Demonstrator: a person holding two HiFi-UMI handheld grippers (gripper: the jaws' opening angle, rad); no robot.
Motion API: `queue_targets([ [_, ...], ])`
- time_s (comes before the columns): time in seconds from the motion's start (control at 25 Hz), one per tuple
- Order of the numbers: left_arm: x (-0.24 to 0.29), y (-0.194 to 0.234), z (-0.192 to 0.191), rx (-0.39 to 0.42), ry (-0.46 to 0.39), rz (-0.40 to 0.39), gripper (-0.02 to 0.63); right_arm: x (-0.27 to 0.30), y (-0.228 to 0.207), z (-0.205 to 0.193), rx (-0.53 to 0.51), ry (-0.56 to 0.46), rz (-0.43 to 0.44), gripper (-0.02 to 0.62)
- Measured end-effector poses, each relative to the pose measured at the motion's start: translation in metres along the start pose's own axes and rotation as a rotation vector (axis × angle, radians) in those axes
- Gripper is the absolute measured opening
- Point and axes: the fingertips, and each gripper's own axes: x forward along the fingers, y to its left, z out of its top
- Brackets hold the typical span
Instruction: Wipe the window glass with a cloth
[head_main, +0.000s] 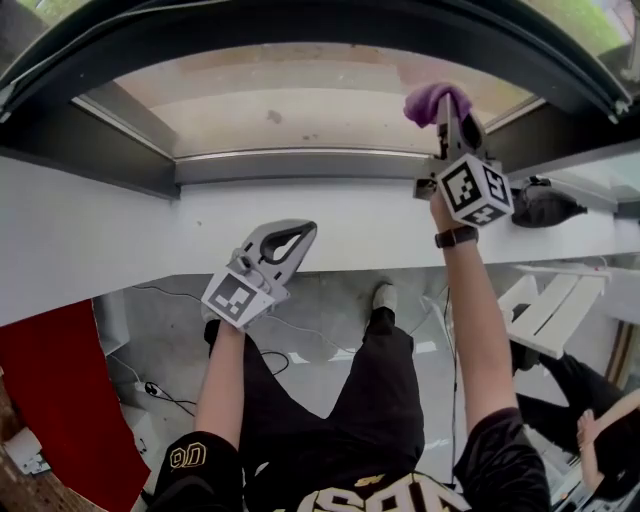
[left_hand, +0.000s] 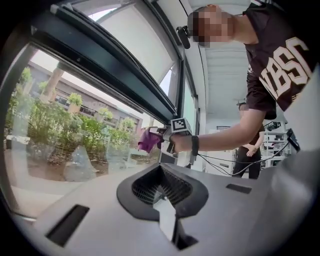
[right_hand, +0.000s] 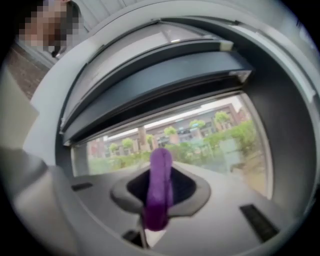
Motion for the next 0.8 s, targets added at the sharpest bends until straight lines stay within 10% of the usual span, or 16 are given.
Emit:
queue_targets([
  [0.36, -0.185, 0.08, 0.022, 0.052, 0.055, 0.182, 0.009, 0.057, 0.348, -0.068, -0.023, 0.059, 0.528, 0.073],
  [0.6, -0.255, 0.104, 0.028, 0.021, 0.02, 0.299, 0.009, 0.095, 0.49, -0.096, 0.036, 0.041, 0.644, 0.072],
  [0.8, -0.263, 0.108, 0.039, 0.016, -0.006, 0.345, 0.009, 0.121, 0.528, -0.104, 0.023, 0.049, 0.65, 0.072],
])
